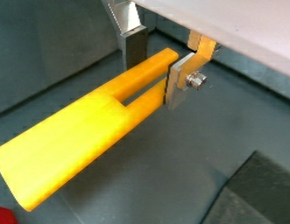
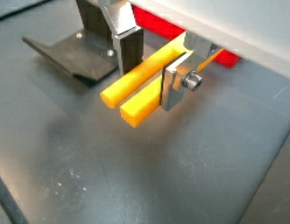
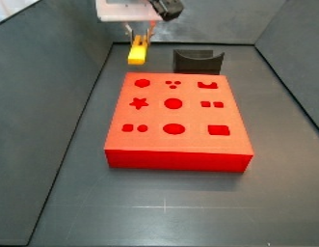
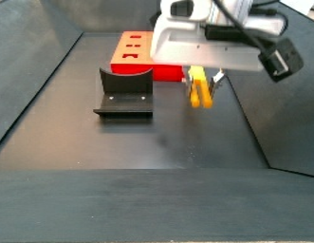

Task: Pick up the square-circle object. Move up. Rotate the square-circle object. Place the square-circle object on the fixture. Regrasp the square-circle object. Move to above the board. Insert the square-circle object.
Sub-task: Place the square-circle object on the fixture.

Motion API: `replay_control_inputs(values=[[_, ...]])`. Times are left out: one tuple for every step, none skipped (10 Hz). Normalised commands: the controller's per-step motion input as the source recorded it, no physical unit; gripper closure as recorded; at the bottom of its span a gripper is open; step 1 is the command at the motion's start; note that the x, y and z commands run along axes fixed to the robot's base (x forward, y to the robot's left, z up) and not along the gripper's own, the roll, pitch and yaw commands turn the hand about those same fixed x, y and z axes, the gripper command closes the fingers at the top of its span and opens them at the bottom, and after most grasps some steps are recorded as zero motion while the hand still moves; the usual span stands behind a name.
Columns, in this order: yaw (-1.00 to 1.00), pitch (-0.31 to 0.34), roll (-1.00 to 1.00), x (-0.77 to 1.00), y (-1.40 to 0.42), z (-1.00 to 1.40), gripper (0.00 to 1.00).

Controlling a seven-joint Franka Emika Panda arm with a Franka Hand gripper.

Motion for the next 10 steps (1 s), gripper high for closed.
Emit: replay_control_inputs(values=[[-0.01,0.022,0.01,-0.01,0.0,1.0,1.0],[-0.01,0.03,0.02,-0.02,0.0,1.0,1.0],[-0.01,0.033,0.03,-0.02,0.01,1.0,1.0],[-0.02,0.044,0.05,-0.03,0.01,1.0,1.0],[-0.02,0.046,0.05,-0.03,0.01,1.0,1.0],[-0.02,0.05,0.06,-0.03,0.02,1.0,1.0],[-0.01,0.055,0.07,-0.03,0.02,0.84,1.0],[-0.01,0.063,0.08,-0.02,0.02,0.68,1.0],[0.0,0.07,0.08,-0.01,0.02,0.52,1.0],[0.0,0.079,0.08,0.0,0.01,0.36,1.0]])
